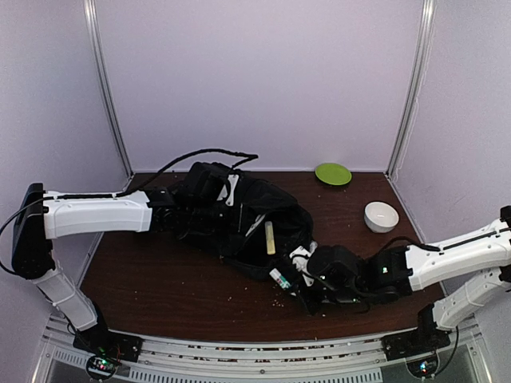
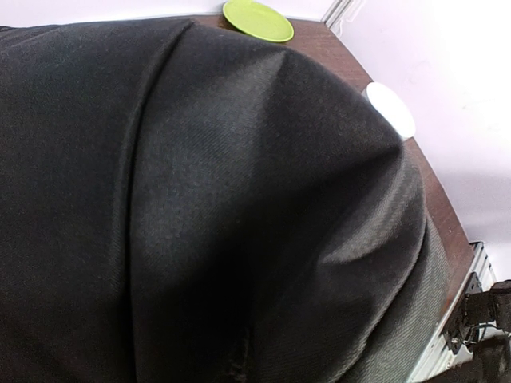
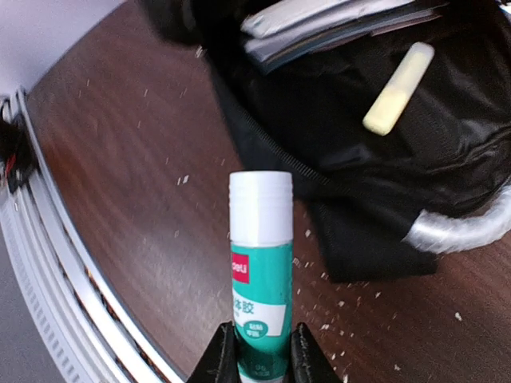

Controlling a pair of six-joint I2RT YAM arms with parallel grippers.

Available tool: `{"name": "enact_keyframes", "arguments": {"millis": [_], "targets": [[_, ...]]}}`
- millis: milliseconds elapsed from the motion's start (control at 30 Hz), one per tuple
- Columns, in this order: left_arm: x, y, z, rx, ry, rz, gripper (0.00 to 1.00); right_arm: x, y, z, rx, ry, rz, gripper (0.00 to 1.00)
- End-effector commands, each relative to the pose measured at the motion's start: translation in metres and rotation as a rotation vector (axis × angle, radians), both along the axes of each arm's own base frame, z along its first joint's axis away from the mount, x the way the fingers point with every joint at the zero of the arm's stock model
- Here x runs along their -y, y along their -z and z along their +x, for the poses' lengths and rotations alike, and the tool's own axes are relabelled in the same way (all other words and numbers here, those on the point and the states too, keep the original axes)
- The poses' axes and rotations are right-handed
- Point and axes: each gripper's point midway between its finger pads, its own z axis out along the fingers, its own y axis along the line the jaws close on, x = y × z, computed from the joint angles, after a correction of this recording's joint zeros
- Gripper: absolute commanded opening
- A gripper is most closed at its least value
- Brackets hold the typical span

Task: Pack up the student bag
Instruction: Pick up the stationery from the center of the board, then place the stationery in the student bag.

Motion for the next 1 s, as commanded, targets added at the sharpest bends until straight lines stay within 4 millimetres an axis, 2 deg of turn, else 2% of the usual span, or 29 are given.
{"name": "enact_keyframes", "arguments": {"millis": [0,67,233,433,733,900,967], "targets": [[-0.003,-0.03,0.002,0.036,-0.013,-0.064,0.0,0.001,-0.051,0.052,0.01,0.224,0.248,0.16],[-0.003,-0.033,0.002,0.04,-0.015,-0.076,0.0,0.001,-0.06,0.075,-0.012,0.294,0.325,0.17],[-0.003,-0.04,0.0,0.04,-0.015,-0.097,0.0,-0.011,-0.055,0.112,-0.128,0.413,0.463,0.17],[0.001,-0.042,-0.003,0.035,0.008,-0.118,0.0,-0.036,-0.035,0.129,-0.252,0.471,0.552,0.17],[0.015,-0.043,-0.01,0.022,0.069,-0.149,0.0,-0.046,0.002,0.169,-0.374,0.633,0.675,0.17],[0.021,-0.038,-0.016,0.008,0.099,-0.146,0.0,-0.074,0.004,0.182,-0.422,0.623,0.724,0.19],[0.021,-0.038,-0.017,0.005,0.1,-0.147,0.0,-0.086,-0.002,0.188,-0.421,0.603,0.728,0.26]]}}
